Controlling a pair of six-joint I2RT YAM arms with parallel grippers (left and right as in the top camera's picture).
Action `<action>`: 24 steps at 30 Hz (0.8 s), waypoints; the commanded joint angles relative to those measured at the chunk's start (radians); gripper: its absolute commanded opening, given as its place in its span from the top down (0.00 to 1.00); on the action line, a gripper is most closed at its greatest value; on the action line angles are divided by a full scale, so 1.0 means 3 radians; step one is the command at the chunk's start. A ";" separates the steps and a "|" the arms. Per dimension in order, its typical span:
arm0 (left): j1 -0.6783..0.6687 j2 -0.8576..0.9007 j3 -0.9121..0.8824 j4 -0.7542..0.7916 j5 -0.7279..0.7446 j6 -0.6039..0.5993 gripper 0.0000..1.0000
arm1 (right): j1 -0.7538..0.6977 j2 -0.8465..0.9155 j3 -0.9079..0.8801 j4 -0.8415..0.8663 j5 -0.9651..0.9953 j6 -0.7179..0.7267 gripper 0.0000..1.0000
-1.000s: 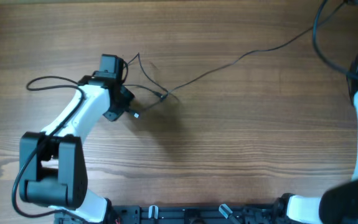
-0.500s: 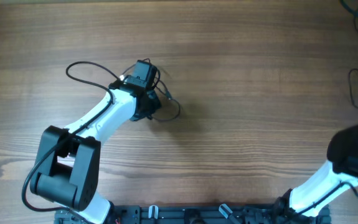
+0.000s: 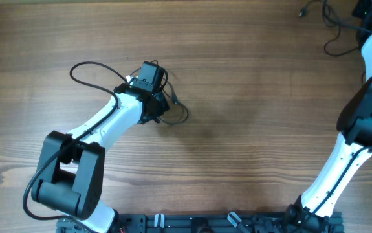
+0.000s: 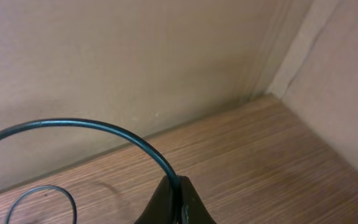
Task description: Untangle cables
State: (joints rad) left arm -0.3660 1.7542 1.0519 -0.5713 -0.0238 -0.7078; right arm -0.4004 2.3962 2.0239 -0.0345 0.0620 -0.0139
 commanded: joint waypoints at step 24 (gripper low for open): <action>-0.0411 0.0032 -0.0015 0.2004 0.1864 -0.0135 0.96 | -0.0300 -0.0886 0.0047 -0.2332 -0.1587 0.0665 0.00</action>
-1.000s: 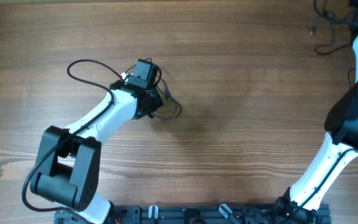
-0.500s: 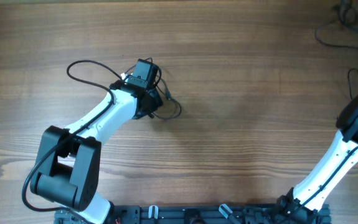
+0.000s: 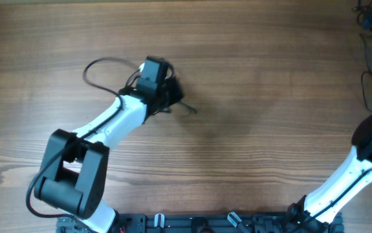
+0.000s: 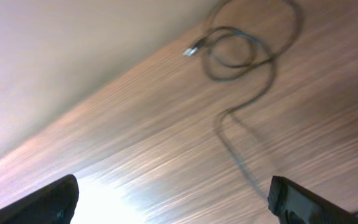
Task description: Untangle cables
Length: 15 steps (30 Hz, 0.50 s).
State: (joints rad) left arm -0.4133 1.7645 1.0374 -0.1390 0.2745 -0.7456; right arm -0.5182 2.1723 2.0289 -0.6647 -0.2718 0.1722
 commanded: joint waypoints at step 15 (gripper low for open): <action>-0.0066 -0.0177 0.0033 -0.0225 0.0331 0.0027 0.93 | 0.0543 -0.0141 -0.0006 -0.1631 -0.1106 -0.0354 0.00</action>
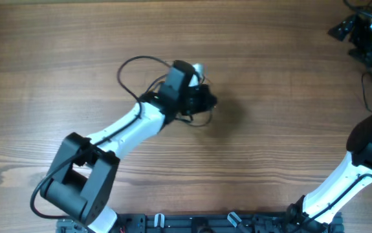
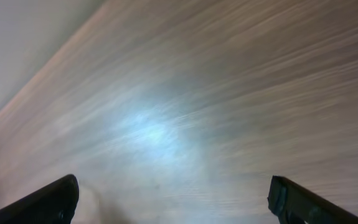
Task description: Untangle cables
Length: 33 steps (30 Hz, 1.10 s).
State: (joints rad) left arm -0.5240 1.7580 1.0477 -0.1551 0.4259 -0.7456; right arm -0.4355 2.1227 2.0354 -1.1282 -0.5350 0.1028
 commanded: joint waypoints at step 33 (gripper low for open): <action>0.1606 -0.0401 -0.0003 -0.1560 -0.1689 -0.0760 0.00 | 0.2848 -0.0150 -0.1199 0.1020 -0.0741 -0.2369 0.00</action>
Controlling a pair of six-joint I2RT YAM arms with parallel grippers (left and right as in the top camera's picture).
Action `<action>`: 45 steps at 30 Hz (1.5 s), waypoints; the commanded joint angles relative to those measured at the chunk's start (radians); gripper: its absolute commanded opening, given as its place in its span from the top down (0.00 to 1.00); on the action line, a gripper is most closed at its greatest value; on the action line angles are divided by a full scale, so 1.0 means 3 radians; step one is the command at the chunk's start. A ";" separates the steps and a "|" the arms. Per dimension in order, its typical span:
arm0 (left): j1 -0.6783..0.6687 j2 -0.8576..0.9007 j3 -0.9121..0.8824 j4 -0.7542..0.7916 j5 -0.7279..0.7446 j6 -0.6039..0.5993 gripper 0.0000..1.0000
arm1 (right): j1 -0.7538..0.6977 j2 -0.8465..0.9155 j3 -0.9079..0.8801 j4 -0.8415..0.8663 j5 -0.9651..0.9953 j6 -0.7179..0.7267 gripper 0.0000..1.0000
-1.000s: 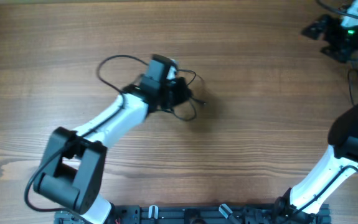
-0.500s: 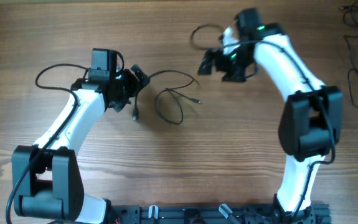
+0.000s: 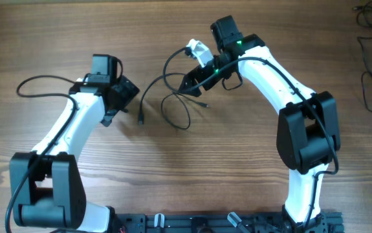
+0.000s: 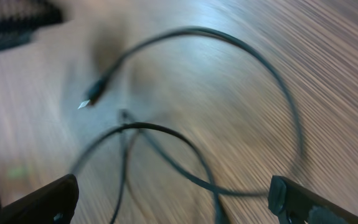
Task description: Untangle cables
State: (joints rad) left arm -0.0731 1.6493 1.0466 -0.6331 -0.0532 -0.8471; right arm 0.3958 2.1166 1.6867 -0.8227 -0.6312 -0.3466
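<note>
A thin black cable [image 3: 173, 107] lies in loose crossing loops at mid-table, its plug [image 3: 140, 119] pointing toward the near side. My right gripper [image 3: 196, 79] hovers over the right side of these loops. In the right wrist view it [image 4: 175, 202] is open, with the loops [image 4: 185, 143] and a plug end [image 4: 95, 94] on the wood below and nothing between the fingers [image 4: 49, 198]. My left gripper [image 3: 117, 98] sits left of the plug. A second black cable loop [image 3: 40, 80] runs from it to the left. Whether its jaws grip anything is hidden.
Another black cable [image 3: 367, 45] lies along the far right edge of the wooden table [image 3: 237, 168]. A white part [image 3: 198, 50] sits on my right wrist. The arm bases stand at the near edge.
My right gripper was at the far right corner over bare wood and is now over the loops at mid-table, still open. My left gripper has gone from mid-table to the left, and the loops lie spread out.
First my right gripper was shut on a cable in the far right corner, and my left was at a tangle left of centre. Then the right was open with that cable on the table. The left then stood further right with the tangle. Now the arms flank the loops.
</note>
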 commanded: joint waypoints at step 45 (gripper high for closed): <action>0.0015 -0.0037 0.0001 -0.0312 0.0290 -0.0435 0.00 | -0.1825 -0.0389 0.0285 0.0978 0.1526 0.0106 0.96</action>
State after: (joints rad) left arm -0.0654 1.6493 1.0462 -0.7261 0.0280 -0.9676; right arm -0.1436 1.9182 1.7931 -0.5323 -0.1242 -0.3290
